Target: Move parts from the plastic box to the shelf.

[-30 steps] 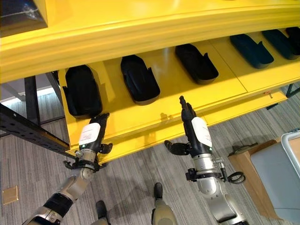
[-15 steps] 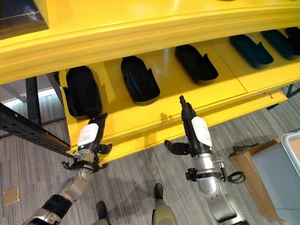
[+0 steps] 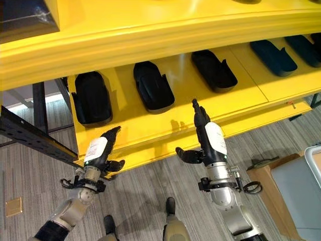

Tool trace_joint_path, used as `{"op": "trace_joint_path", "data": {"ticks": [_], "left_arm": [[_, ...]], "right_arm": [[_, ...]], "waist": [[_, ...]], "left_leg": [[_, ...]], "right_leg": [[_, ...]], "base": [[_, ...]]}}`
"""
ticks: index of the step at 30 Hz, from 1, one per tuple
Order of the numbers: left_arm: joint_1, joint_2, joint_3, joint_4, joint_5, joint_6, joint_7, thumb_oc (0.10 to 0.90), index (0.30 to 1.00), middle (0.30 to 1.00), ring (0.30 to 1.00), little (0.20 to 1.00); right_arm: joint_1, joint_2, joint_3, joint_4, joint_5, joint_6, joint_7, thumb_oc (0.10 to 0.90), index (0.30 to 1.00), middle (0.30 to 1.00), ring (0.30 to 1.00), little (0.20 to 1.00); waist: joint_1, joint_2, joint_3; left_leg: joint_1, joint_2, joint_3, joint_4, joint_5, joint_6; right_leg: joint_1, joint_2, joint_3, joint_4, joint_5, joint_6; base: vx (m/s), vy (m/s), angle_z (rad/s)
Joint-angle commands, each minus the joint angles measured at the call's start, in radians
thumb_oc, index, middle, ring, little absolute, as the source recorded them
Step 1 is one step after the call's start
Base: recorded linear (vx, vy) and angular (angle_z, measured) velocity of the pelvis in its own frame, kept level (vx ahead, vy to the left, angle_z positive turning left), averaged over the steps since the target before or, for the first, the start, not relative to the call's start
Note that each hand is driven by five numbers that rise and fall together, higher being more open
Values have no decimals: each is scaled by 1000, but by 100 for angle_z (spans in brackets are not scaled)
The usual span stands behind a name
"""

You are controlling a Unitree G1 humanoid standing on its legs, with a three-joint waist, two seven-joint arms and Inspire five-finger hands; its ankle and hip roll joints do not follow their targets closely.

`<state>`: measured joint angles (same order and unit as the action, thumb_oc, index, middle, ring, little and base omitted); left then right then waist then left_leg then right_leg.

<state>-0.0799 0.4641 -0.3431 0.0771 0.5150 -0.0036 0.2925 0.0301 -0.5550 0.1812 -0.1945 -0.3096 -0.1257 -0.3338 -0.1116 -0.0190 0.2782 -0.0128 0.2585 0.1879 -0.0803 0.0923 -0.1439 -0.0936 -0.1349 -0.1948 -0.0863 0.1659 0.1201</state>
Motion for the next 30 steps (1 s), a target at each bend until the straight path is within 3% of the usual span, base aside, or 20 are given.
{"op": "trace_joint_path", "data": {"ticks": [1, 2, 3, 5, 9, 14, 17, 24, 30], "left_arm": [[-46, 67, 61, -117, -86, -143, 1, 900, 1000, 1000, 1000, 1000], [0, 76, 79, -176, -184, -183, -34, 900, 1000, 1000, 1000, 1000], [5, 79, 83, -182, -190, -183, -39, 900, 1000, 1000, 1000, 1000], [87, 79, 118, -264, -479, -251, -106, 900, 1000, 1000, 1000, 1000], [176, 8, 147, -267, -942, -267, -226, 900, 1000, 1000, 1000, 1000], [250, -26, 170, -249, -1168, -253, -346, 900, 1000, 1000, 1000, 1000], [280, -89, 196, -202, -1271, -242, -360, 900, 1000, 1000, 1000, 1000], [321, -155, 280, -160, -1280, -259, -328, 900, 1000, 1000, 1000, 1000], [318, -159, 295, -127, -1250, -250, -313, 900, 1000, 1000, 1000, 1000]], "right_arm": [[-84, 9, -80, -128, 13, -75, -56, 900, 1000, 1000, 1000, 1000], [-82, 11, -85, -136, 20, -83, -51, 900, 1000, 1000, 1000, 1000], [-81, 11, -84, -137, 21, -83, -50, 900, 1000, 1000, 1000, 1000], [-76, 11, -85, -151, 49, -99, -34, 900, 1000, 1000, 1000, 1000], [-55, 18, -73, -147, 95, -114, 2, 900, 1000, 1000, 1000, 1000], [-29, 20, -67, -117, 163, -137, 60, 900, 1000, 1000, 1000, 1000], [-8, 28, -72, -100, 215, -147, 91, 900, 1000, 1000, 1000, 1000], [38, 72, -65, -46, 395, -151, 165, 900, 1000, 1000, 1000, 1000], [45, 73, -62, -29, 405, -133, 187, 900, 1000, 1000, 1000, 1000]], "waist": [[-5, -43, -36], [-1, -39, -40], [-2, -39, -41], [5, -31, -55], [17, -25, -78], [32, -17, -112], [45, -13, -134], [63, -8, -189], [65, -4, -216]], "left_leg": [[94, -9, 10, -7, -47, 1], [94, -9, 8, -7, -47, 2], [94, -9, 8, -7, -47, 2], [97, -10, 4, -7, -45, 3], [98, -8, -10, -7, -40, 2], [87, -1, -42, -7, -26, -5], [70, 4, -64, -7, -11, -12], [57, 12, -93, -7, 3, -14], [65, 6, -101, -7, -3, -11]], "right_leg": [[32, -7, -30, 59, -84, 17], [36, -7, -29, 56, -83, 17], [36, -7, -29, 56, -83, 17], [45, -6, -32, 52, -82, 17], [63, -7, -46, 50, -85, 15], [90, 1, -77, 39, -92, 11], [99, 10, -95, 22, -92, 8], [117, 24, -111, -1, -96, 2], [132, 17, -113, -1, -98, 4]], "base": [[-17, 4, 5], [-6, 4, 4], [-11, 8, 3], [0, 0, 0], [-12, -10, 4], [-24, -27, 15], [-56, -31, 26], [-40, -2, 15], [-1, 35, 2]]}}
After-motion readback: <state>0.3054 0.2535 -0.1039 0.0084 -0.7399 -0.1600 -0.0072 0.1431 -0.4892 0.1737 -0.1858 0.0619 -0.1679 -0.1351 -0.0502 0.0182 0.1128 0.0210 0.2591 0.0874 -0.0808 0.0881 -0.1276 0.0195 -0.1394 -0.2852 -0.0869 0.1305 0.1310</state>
